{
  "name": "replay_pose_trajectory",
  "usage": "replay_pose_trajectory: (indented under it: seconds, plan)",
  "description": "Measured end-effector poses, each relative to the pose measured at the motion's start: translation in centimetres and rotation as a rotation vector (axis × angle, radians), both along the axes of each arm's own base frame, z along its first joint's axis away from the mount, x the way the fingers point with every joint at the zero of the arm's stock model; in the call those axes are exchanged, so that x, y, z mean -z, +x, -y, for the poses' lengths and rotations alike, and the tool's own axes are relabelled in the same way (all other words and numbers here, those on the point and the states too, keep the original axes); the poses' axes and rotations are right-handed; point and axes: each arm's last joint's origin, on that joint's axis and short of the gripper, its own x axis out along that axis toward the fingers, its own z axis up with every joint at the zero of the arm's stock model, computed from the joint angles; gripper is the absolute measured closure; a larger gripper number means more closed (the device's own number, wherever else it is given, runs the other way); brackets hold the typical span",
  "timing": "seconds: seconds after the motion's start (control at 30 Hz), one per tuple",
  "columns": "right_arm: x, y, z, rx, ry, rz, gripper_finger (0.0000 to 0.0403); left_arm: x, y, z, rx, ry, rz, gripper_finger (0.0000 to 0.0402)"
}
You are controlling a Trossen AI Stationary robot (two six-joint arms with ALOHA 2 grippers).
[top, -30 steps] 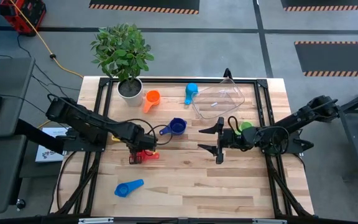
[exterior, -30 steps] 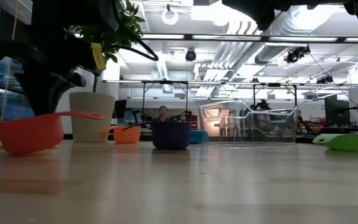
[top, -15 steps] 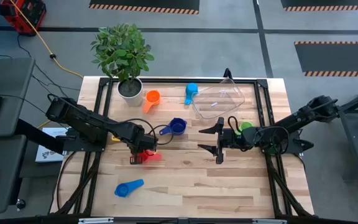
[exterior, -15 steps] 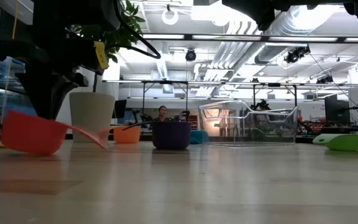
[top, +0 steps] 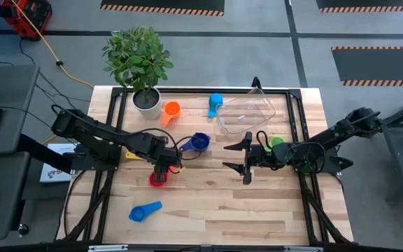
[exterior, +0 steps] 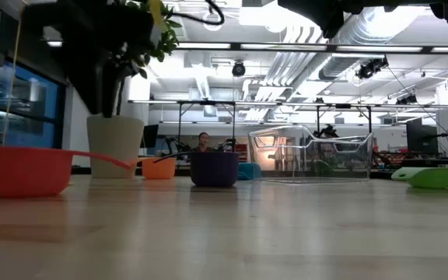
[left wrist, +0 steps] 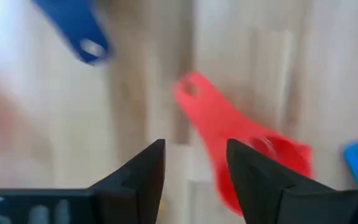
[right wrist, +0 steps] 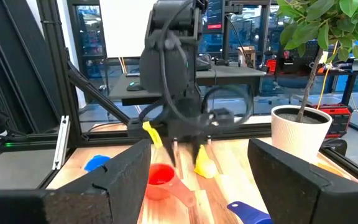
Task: Nest measuring cups in basket
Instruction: Stack the orange measuring cup on top of the violet measuring cup
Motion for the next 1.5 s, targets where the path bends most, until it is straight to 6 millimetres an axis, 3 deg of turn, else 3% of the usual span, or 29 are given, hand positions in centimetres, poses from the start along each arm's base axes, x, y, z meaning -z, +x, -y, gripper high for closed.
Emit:
replay_pose_trajectory:
  seconds: [0.17,0.33,0.53,0.77,0.97,1.13,1.5]
  plan:
    - [0.0,0.0,0.0,0.000,0.000,0.000,0.0142,-0.3,1.1,-1.8,-0.108,0.178,0.151,0.0224]
    - [0.1,0.0,0.0,0.000,0.000,-0.008,0.0142,2.4,1.9,-4.3,-0.214,0.150,0.291,0.0222]
    - [0.1,0.0,0.0,0.000,-0.003,-0.012,0.0142,4.9,1.6,-9.0,-0.444,0.179,0.416,0.0224]
    - [0.1,0.0,0.0,0.003,-0.004,-0.011,0.0142,5.1,2.6,-14.3,-0.655,0.330,0.407,0.0224]
    - [0.2,0.0,0.0,0.002,0.016,-0.013,0.0142,6.9,3.9,-15.1,-0.689,0.468,0.345,0.0225]
    - [0.2,0.0,0.0,0.002,0.021,-0.013,0.0142,8.0,3.9,-16.4,-0.776,0.461,0.346,0.0225]
    - [0.2,0.0,0.0,0.003,0.017,-0.014,0.0142,8.0,3.2,-18.1,-0.856,0.347,0.354,0.0225]
